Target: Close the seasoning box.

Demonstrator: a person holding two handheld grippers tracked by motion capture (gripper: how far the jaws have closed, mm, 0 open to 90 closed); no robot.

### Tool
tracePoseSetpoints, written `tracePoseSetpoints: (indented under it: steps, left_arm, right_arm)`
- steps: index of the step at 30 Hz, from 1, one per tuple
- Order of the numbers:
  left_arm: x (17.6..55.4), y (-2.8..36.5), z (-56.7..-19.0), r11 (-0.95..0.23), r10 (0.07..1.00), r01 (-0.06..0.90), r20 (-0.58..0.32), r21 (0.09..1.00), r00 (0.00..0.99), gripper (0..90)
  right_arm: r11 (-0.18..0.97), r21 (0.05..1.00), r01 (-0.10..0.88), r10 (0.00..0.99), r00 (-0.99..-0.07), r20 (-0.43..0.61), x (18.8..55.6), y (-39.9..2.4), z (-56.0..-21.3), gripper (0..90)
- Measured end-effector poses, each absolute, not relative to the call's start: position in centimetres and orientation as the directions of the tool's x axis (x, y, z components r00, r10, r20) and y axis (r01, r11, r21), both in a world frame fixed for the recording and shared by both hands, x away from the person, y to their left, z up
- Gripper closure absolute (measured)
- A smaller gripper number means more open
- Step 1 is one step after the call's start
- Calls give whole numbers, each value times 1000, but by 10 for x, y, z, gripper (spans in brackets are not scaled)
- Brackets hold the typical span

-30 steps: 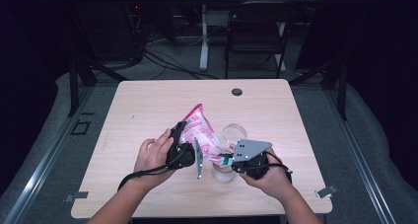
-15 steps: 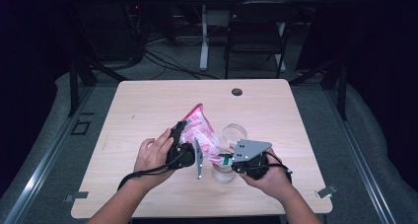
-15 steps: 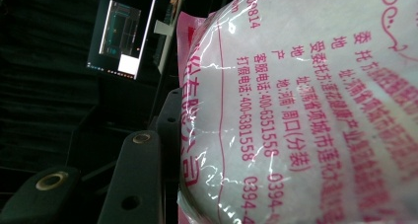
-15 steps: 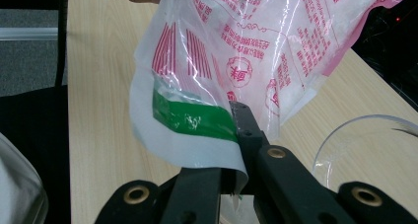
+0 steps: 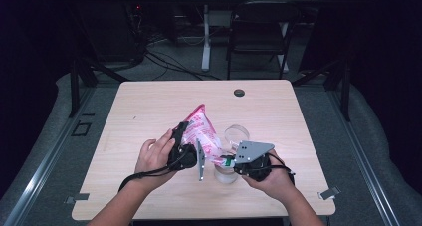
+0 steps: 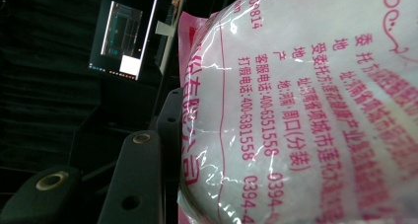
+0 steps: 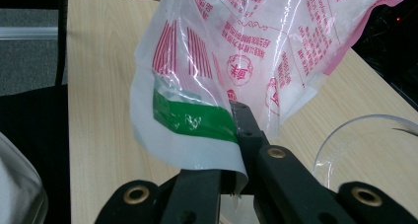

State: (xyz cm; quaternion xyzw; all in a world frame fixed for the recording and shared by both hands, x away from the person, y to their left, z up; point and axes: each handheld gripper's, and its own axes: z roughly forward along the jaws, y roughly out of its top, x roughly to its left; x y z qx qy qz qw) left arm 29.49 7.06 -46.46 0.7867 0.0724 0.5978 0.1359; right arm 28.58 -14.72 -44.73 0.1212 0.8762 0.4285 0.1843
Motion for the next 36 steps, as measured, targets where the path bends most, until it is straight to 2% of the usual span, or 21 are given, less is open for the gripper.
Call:
tracePoseSetpoints:
  steps: [36]
  left_arm:
    - [294, 70, -463, -954, 271, -54, 925, 296, 267, 587]
  right_arm:
    - [603, 796, 55, 371, -902, -219, 286, -148, -447, 900]
